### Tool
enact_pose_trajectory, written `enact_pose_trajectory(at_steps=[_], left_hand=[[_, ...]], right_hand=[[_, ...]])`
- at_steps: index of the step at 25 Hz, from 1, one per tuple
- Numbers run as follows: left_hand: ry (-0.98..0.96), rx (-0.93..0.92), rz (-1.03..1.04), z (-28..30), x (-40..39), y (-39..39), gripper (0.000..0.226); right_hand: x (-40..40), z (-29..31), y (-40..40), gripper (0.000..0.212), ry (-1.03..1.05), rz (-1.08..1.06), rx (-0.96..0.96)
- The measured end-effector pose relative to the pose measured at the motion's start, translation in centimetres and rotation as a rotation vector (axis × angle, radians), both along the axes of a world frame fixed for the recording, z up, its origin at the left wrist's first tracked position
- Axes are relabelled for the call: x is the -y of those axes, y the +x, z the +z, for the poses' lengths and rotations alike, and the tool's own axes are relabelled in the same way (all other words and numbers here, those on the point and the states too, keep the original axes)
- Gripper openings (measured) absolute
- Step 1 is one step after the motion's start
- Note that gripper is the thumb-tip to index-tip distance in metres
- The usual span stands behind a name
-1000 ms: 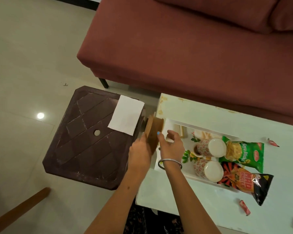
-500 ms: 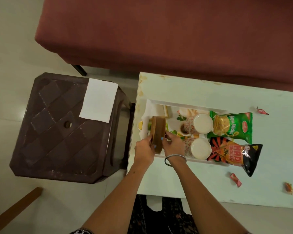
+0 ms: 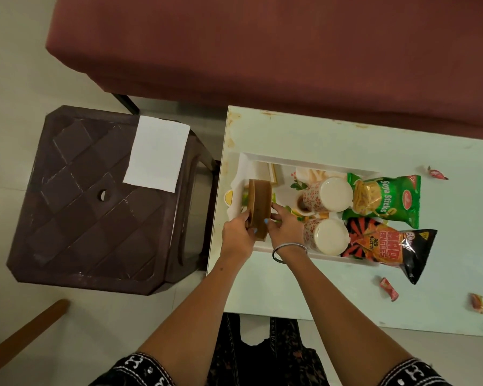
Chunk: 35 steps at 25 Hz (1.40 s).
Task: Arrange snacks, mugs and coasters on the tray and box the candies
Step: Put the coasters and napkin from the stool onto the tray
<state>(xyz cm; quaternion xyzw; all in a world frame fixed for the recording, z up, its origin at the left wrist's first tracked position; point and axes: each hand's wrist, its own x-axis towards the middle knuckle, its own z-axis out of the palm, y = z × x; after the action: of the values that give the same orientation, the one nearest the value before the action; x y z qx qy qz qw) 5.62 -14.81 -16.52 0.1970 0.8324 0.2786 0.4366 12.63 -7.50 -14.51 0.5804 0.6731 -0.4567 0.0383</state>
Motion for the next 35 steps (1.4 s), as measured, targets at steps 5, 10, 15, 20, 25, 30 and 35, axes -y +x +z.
enact_pose_trajectory(at_steps=[5,10,15,20,25,30,35], left_hand=[[0.072,0.043,0.079,1.3,0.4,-1.5,0.049],[0.236,-0.132,0.354,4.7,2.5,-6.9,0.037],[0.162,-0.401,0.559,5.7,5.2,-15.2,0.032],[-0.041,-0.433,0.43,4.5,5.7,-20.4,0.048],[-0.16,-0.392,0.395,3.6,5.0,-22.0,0.059],[-0.167,-0.256,0.413,3.4,4.1,-22.1,0.046],[-0.046,-0.103,0.411,4.5,4.2,-21.4,0.026]], right_hand=[[0.8,0.6,0.0,0.044,0.036,-0.129,0.064],[1.9,2.5,-4.0,0.027,0.329,-0.138,-0.095],[3.1,4.2,-12.1,0.025,0.031,-0.123,-0.213],[4.2,2.5,-18.1,0.036,-0.085,-0.056,-0.143],[4.3,1.3,-20.8,0.035,-0.042,-0.103,-0.031],[4.5,0.8,-21.7,0.051,-0.08,-0.207,0.004],[3.7,-0.3,-20.4,0.04,-0.275,-0.265,-0.061]])
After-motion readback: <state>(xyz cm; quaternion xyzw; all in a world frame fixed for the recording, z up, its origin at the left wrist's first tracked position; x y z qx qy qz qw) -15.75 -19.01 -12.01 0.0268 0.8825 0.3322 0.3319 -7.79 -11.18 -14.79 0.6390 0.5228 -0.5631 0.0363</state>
